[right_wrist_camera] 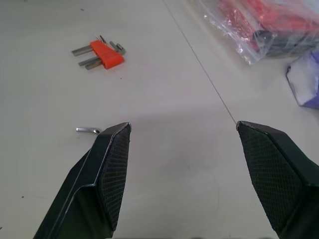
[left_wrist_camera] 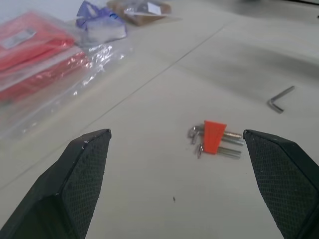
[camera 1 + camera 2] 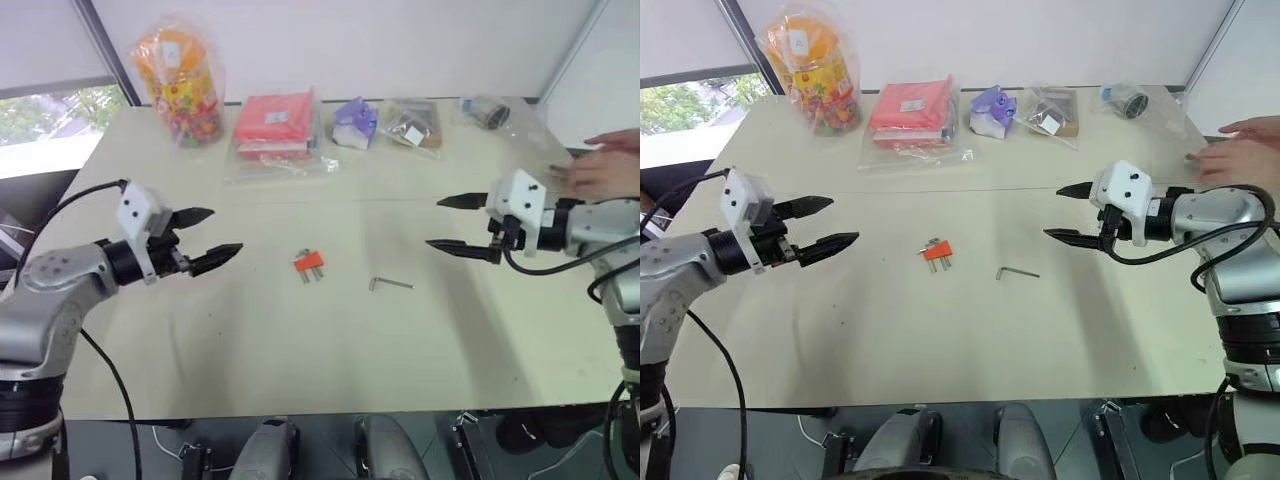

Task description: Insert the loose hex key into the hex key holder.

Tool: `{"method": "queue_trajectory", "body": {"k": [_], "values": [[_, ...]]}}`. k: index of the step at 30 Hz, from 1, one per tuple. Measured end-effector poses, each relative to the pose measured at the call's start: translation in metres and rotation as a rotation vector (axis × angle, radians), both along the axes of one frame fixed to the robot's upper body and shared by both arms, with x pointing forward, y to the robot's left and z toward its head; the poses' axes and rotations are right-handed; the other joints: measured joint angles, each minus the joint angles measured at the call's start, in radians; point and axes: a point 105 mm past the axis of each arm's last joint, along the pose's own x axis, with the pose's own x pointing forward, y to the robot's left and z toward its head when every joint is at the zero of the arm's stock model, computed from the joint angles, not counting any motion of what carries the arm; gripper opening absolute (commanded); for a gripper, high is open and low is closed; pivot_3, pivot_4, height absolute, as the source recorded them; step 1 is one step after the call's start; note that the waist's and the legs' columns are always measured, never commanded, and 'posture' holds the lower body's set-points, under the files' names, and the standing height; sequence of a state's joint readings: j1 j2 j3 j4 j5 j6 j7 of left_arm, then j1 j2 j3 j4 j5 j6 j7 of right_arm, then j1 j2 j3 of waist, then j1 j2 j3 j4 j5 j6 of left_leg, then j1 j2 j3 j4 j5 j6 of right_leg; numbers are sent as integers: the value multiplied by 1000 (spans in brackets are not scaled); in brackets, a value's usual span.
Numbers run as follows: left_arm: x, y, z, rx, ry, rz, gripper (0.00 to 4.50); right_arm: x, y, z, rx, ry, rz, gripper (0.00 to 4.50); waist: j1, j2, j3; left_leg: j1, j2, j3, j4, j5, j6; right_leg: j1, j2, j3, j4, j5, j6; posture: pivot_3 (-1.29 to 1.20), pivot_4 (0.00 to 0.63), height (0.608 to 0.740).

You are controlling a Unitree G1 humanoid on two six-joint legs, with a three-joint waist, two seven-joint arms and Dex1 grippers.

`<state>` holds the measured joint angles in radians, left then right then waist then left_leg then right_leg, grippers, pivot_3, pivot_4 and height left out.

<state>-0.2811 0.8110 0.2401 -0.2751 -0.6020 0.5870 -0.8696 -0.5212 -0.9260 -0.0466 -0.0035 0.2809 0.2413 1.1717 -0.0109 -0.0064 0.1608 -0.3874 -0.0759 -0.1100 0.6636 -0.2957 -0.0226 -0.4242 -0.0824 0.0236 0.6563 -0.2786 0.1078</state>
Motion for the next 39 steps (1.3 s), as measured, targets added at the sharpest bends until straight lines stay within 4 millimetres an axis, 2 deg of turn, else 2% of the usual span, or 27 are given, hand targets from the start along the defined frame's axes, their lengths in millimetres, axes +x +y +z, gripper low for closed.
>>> {"method": "queue_trajectory", "body": {"k": [8,13,29,34,39], "values": [[1,-2,1,-18,15,1,4439,1,8,2,-11,0,29,3519,0,0,0,0,0,0,0,0,-1,0,0,0,0,0,0,0,150,740],[5,-5,11,-28,-4,4,4439,2,10,3,-7,-4,33,3519,0,0,0,0,0,0,0,1,-2,0,0,0,0,0,0,0,150,740],[8,-6,11,-46,-10,25,4439,5,19,-4,2,-13,47,3519,0,0,0,-1,0,0,0,2,-4,-1,0,0,0,0,0,0,150,740],[7,-6,9,-47,-13,48,4439,14,42,-9,65,-59,68,3519,-4,0,0,-1,0,0,0,3,-5,-1,0,0,0,0,0,0,150,740],[7,-6,6,-54,-15,75,4439,29,72,-30,84,-108,45,3519,-2,0,0,-1,0,0,0,3,-5,-2,0,0,1,0,0,0,150,740]]}}
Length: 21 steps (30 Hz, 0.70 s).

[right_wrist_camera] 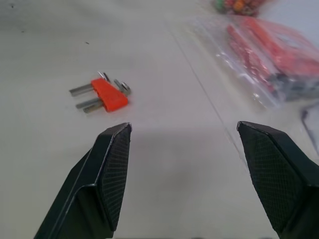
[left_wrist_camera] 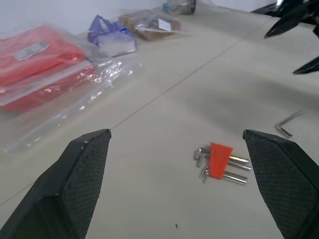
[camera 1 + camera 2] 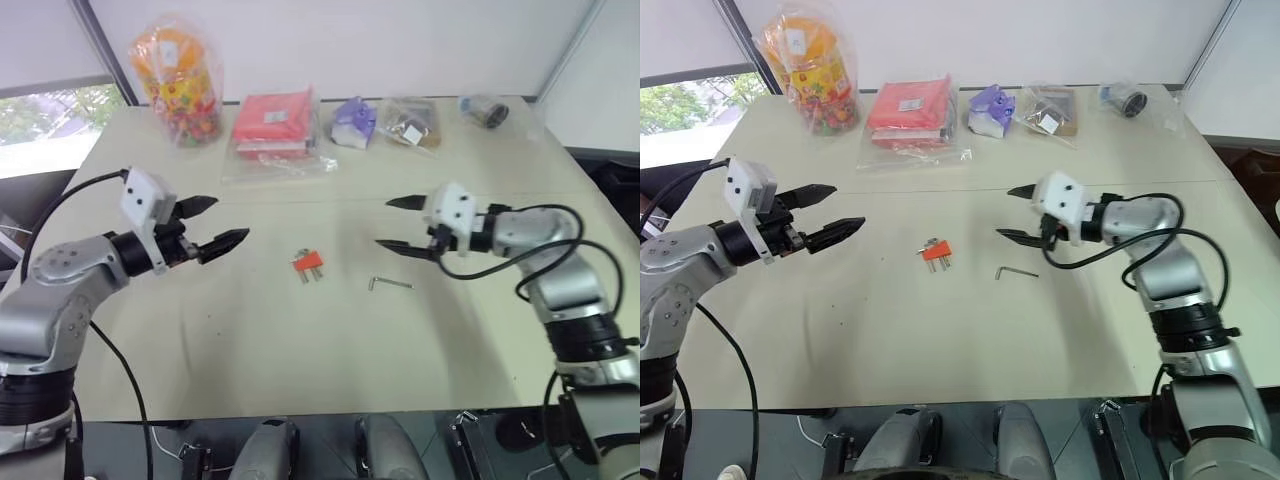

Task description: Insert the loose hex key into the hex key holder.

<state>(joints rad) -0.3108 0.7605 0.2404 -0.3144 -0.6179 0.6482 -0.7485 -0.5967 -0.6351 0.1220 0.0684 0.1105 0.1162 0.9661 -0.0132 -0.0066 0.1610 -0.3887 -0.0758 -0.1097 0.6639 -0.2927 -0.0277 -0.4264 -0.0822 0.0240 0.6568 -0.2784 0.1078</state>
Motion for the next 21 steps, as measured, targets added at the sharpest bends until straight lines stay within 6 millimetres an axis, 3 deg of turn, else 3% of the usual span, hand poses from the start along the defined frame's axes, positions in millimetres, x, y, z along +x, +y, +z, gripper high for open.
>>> {"method": "queue_trajectory", "body": {"k": [3,7,21], "values": [[-1,-3,-2,0,-6,10,4439,15,20,-22,-5,-25,-68,3519,-1,0,0,0,0,0,0,0,-1,-1,0,0,1,0,0,0,150,740],[-1,-2,-5,6,-5,33,4439,24,32,-49,-74,-44,-125,3519,0,0,0,-1,0,0,0,1,-1,-1,0,0,1,0,0,0,150,740],[-2,-2,-4,6,-23,69,4439,11,65,-79,-105,17,-56,3519,-4,0,0,-1,0,0,0,1,-1,-2,1,0,2,0,0,0,150,740]]}}
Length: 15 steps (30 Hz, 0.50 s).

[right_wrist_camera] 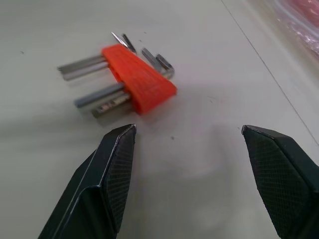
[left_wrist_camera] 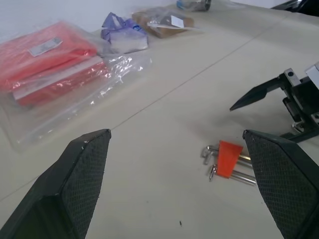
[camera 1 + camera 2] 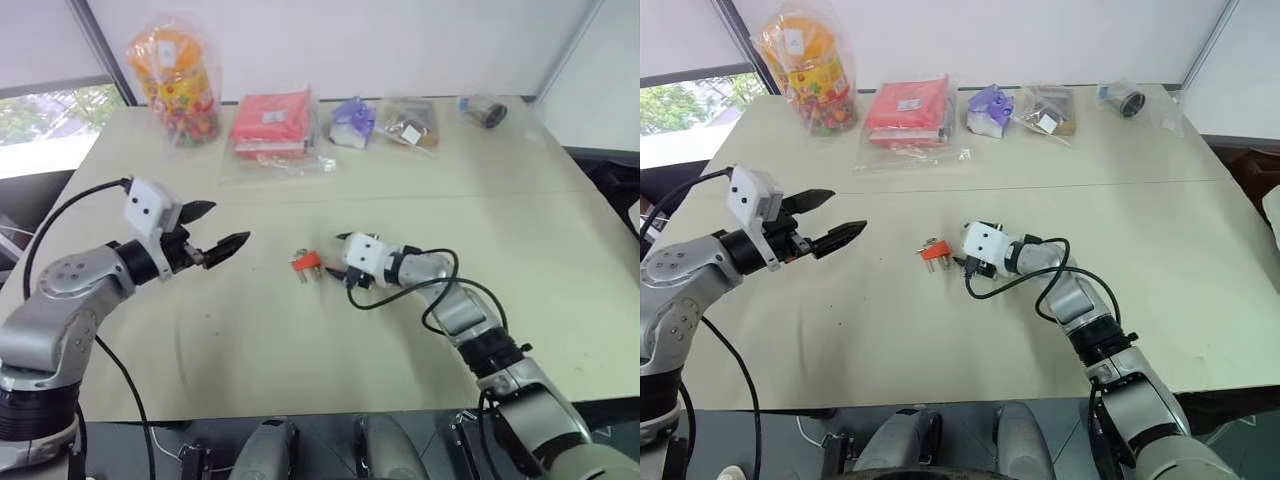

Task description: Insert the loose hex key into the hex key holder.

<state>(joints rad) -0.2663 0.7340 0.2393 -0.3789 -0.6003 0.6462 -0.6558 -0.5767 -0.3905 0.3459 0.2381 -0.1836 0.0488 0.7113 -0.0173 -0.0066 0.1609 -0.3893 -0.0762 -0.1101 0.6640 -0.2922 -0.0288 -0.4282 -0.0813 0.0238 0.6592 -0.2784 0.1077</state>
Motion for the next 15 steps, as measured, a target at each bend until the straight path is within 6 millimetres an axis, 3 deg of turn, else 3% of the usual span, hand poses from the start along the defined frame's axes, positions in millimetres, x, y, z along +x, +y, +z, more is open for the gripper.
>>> {"method": "queue_trajectory", "body": {"k": [15], "values": [[-2,-1,0,3,-7,4,4439,-7,20,-6,27,41,45,3519,-2,0,0,0,0,0,0,0,0,-1,0,0,2,0,0,0,150,740]]}}
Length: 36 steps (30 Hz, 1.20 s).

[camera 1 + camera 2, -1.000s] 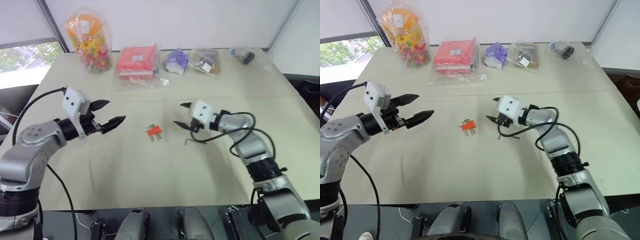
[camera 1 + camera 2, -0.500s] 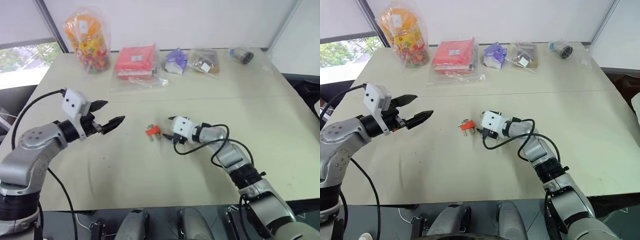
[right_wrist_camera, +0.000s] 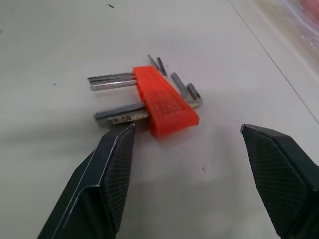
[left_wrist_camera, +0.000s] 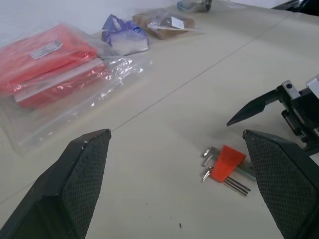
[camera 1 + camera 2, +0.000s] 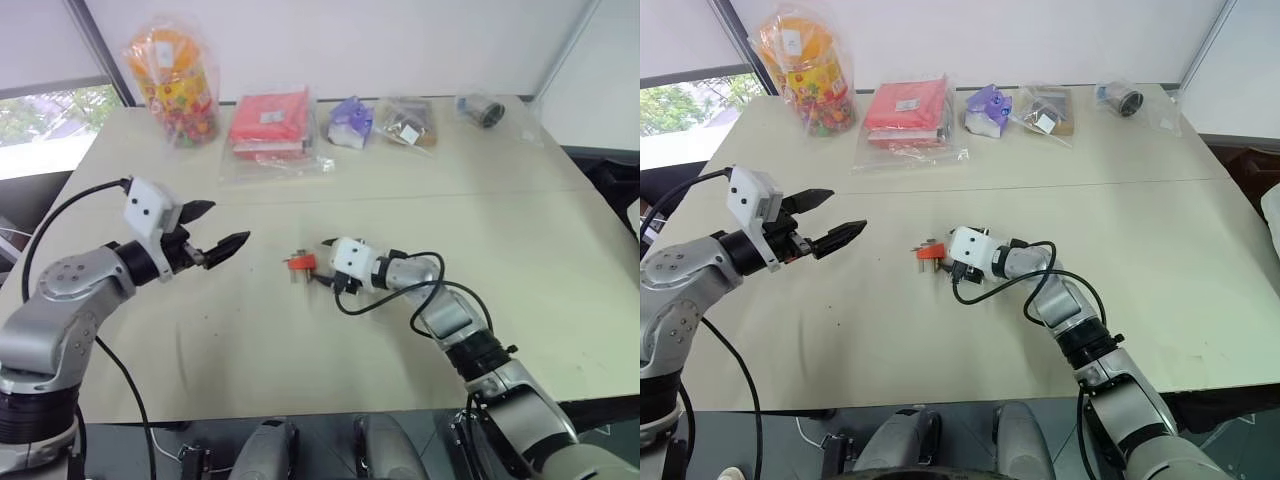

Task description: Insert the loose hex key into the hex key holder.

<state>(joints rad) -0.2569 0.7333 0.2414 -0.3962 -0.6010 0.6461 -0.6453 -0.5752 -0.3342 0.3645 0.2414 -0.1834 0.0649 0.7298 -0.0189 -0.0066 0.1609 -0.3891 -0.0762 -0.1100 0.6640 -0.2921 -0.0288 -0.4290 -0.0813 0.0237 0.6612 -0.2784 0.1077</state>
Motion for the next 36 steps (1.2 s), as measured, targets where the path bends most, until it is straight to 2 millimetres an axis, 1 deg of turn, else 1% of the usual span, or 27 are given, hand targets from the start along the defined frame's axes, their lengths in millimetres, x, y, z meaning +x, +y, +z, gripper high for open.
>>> {"method": "queue_trajectory", "body": {"k": [9,16,21,30,36], "values": [[-2,-1,-1,-3,-4,6,4439,-2,5,-2,-18,59,21,3519,-1,0,0,1,0,0,0,0,0,0,0,0,0,0,0,0,150,740],[-3,-1,-3,-12,0,14,4439,-1,14,-3,-3,96,33,3519,-7,-1,-1,2,0,0,-1,0,0,0,0,0,2,0,0,0,150,740],[-4,-2,-1,-10,-13,20,4439,-1,23,-4,9,123,42,3519,-24,-1,-1,2,0,-1,-1,0,0,0,0,0,2,0,0,0,150,740],[-4,-2,-1,-12,-16,25,4439,-3,30,-8,18,243,73,3519,-27,-1,-1,4,1,0,-2,0,0,0,0,0,3,0,0,0,150,740],[-3,-2,-1,-18,-17,27,4439,1,35,-8,6,300,103,3519,-29,-1,-1,5,1,0,-3,0,0,1,1,0,3,0,0,0,150,740]]}}
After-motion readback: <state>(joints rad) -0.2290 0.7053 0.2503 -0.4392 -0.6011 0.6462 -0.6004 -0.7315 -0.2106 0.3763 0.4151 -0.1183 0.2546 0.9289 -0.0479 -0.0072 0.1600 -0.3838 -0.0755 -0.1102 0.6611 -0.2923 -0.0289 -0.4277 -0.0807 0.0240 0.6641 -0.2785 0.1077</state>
